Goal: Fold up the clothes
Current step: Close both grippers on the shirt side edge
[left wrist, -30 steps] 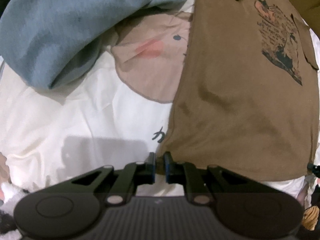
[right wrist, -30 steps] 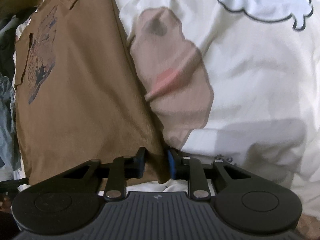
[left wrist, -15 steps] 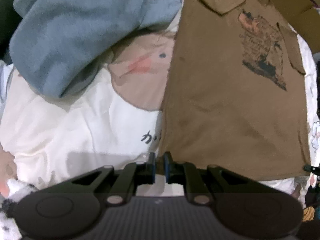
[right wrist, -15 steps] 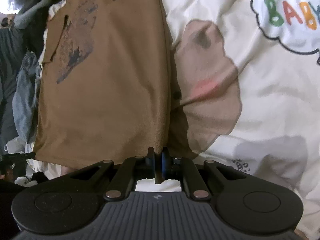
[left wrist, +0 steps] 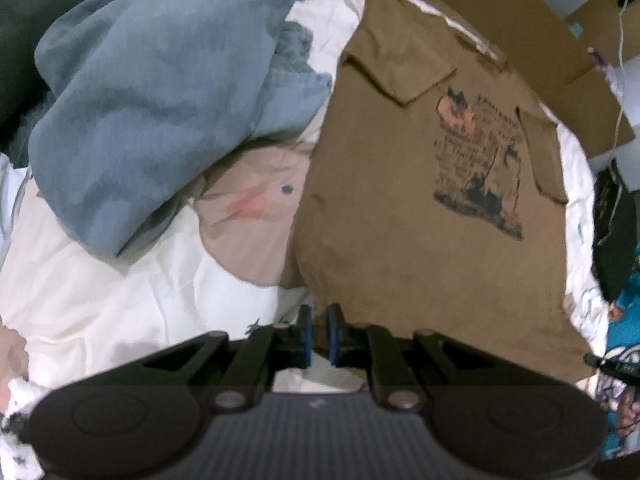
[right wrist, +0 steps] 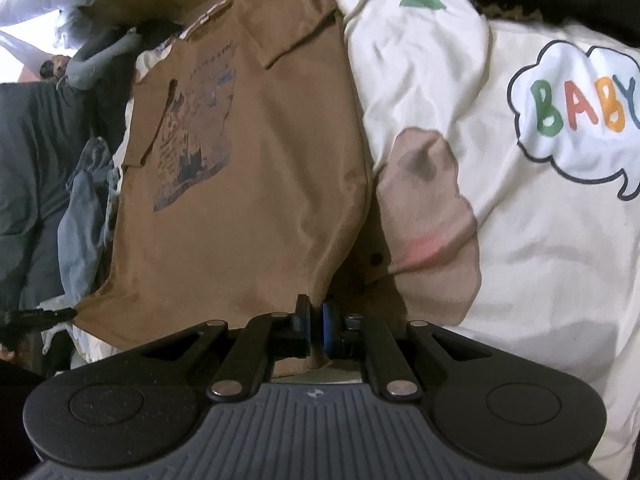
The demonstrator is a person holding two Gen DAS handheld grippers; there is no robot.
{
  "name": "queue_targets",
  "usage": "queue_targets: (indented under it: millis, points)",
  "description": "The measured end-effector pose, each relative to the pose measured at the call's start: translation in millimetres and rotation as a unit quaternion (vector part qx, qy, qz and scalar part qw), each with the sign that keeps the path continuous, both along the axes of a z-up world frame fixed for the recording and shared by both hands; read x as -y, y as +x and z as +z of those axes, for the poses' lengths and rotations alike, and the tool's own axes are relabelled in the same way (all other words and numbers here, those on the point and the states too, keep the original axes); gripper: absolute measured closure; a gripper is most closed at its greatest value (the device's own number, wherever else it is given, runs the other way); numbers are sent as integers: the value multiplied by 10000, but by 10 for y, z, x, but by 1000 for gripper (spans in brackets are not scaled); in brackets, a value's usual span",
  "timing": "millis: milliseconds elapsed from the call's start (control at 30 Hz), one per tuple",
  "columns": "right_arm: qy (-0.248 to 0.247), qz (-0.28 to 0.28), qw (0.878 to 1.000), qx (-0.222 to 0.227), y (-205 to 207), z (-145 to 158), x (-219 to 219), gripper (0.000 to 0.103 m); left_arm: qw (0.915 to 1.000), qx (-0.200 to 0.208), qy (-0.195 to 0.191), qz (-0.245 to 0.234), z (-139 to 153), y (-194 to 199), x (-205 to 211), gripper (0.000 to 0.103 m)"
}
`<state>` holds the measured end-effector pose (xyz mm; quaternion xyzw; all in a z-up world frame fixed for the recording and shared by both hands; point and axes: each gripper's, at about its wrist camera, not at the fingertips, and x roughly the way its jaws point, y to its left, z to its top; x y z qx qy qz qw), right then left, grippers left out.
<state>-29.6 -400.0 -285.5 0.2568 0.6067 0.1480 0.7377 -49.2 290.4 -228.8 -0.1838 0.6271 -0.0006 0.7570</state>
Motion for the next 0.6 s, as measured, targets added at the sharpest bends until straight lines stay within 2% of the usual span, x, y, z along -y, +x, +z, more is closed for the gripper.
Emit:
queue_targets:
  millis: [267,600]
  points:
    - [-17,-223,9996,156,124,61,55,99,9984,215,-293,444,-39,135,-151,95]
    - [-168,-639,9972,341,401,91,94,100,9949,577,-380,734,-87,494,-235,95]
